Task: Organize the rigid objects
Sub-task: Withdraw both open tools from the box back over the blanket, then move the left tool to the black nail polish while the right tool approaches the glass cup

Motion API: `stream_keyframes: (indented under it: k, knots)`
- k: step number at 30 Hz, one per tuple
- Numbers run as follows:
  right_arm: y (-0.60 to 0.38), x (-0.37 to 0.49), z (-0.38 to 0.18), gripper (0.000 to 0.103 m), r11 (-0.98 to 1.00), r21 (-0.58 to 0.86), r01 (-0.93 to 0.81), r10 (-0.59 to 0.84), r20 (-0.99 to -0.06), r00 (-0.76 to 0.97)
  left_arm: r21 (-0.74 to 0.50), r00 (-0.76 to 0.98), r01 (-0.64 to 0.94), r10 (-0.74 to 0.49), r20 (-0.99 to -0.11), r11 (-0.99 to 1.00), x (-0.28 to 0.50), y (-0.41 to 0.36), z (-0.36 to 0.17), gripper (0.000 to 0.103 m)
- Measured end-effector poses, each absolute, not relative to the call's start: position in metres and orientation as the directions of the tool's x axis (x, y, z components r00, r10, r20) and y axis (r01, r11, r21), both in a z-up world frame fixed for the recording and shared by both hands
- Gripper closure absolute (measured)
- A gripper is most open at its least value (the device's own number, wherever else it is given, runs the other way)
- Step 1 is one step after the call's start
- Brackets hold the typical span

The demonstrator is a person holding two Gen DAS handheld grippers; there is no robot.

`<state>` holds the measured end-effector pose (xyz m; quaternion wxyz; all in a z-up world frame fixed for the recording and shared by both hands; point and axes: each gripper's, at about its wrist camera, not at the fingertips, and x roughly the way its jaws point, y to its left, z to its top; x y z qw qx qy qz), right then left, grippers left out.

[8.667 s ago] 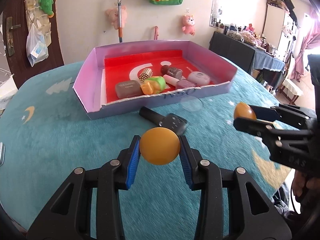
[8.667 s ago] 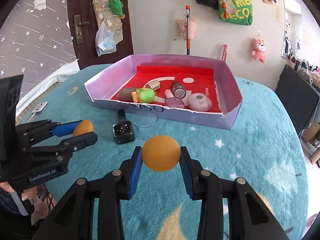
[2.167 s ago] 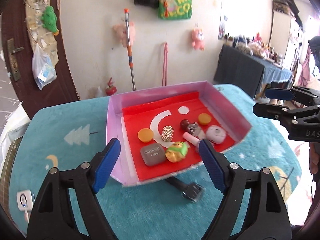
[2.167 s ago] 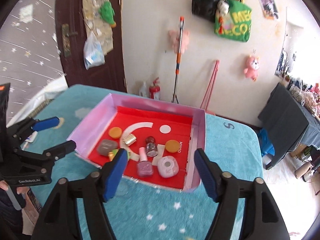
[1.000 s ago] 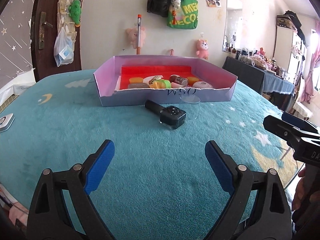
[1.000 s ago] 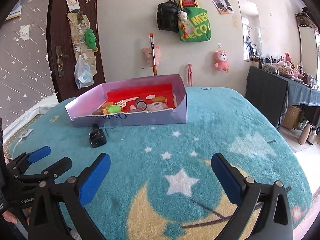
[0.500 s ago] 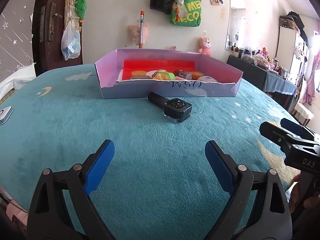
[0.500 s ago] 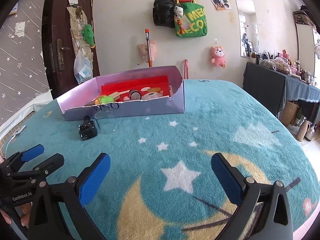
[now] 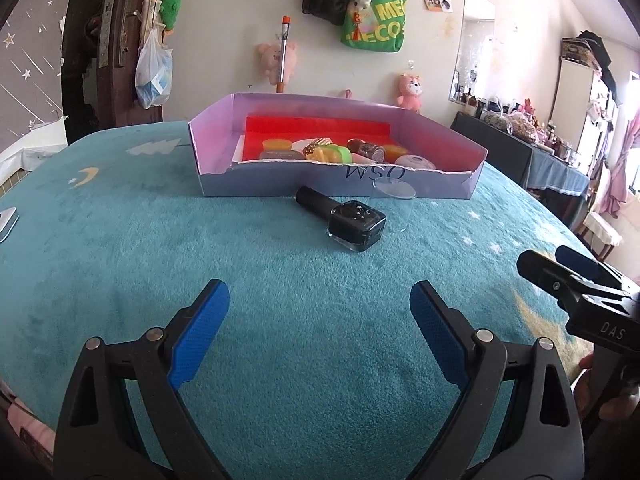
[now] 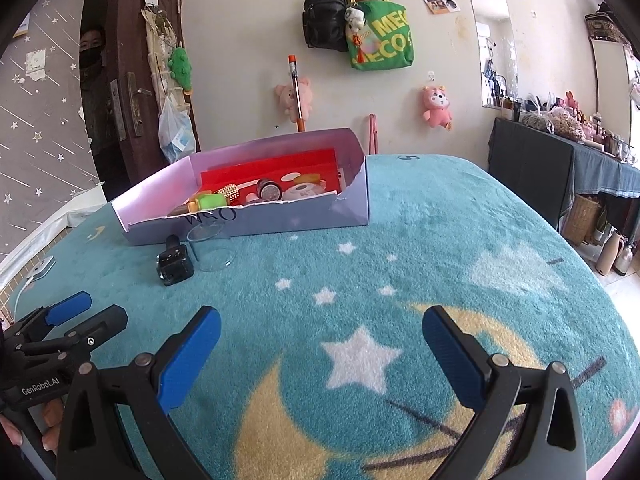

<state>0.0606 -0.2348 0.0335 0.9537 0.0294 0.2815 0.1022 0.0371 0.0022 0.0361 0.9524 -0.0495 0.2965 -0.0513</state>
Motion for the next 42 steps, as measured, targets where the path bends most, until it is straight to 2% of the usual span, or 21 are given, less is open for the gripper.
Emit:
stream_keyframes:
  k: [17,25,33,42]
  knots:
    - [-0.251,0.086,0.054,0.000,0.973,0.137,-0.184,0.229,-0.573,0.787,-0.204,0.709,0.065,-0.189,-0.679,0.977,0.092,-0.002,0.048,0.010]
    - [-0.256,0.101,0.059,0.000,0.972,0.140,-0.189,0.235,-0.595,0.768,-0.180,0.664,0.027,-0.152,-0.732,0.983,0.123,-0.007,0.050,0.010]
    - [-0.257,0.106,0.063,0.000,0.971,0.138,-0.196,0.239,-0.602,0.762,-0.107,0.607,0.014,-0.093,-0.789,0.994,0.149,-0.017,0.042,0.011]
    - [-0.237,0.115,0.064,0.000,0.961,0.122,-0.249,0.269,-0.632,0.727,-0.103,0.608,0.014,-0.090,-0.789,0.995,0.130,0.012,0.042,0.010]
